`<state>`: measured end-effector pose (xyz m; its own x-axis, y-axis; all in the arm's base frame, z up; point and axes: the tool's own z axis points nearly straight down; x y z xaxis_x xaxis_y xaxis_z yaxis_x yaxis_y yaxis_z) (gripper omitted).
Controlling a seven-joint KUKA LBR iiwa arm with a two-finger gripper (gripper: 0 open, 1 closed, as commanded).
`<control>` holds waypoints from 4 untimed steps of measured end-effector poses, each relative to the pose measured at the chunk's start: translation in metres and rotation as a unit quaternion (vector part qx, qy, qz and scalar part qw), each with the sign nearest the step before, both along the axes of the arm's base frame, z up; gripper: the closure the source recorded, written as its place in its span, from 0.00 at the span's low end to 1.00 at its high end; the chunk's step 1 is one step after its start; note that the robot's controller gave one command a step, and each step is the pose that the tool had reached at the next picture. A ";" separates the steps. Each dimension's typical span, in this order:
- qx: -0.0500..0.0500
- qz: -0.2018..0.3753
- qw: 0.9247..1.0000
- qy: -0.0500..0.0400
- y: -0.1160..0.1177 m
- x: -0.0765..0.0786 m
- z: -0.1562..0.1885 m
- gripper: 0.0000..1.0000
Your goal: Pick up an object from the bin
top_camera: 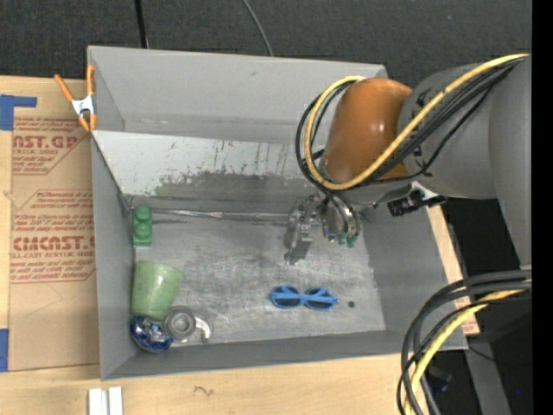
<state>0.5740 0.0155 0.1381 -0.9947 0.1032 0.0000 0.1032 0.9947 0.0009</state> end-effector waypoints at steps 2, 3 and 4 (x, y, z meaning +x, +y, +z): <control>-0.001 0.061 0.998 -0.003 -0.037 -0.070 -0.068 0.00; 0.000 0.061 0.998 -0.005 -0.036 -0.068 -0.066 1.00; 0.000 0.086 0.996 -0.001 -0.023 -0.088 -0.024 1.00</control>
Offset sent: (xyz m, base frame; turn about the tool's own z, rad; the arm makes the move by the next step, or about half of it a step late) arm 0.0000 0.0000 0.0000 0.0000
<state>0.4863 -0.0072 0.1141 -0.9976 -0.0695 -0.0026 -0.0695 0.9976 0.0004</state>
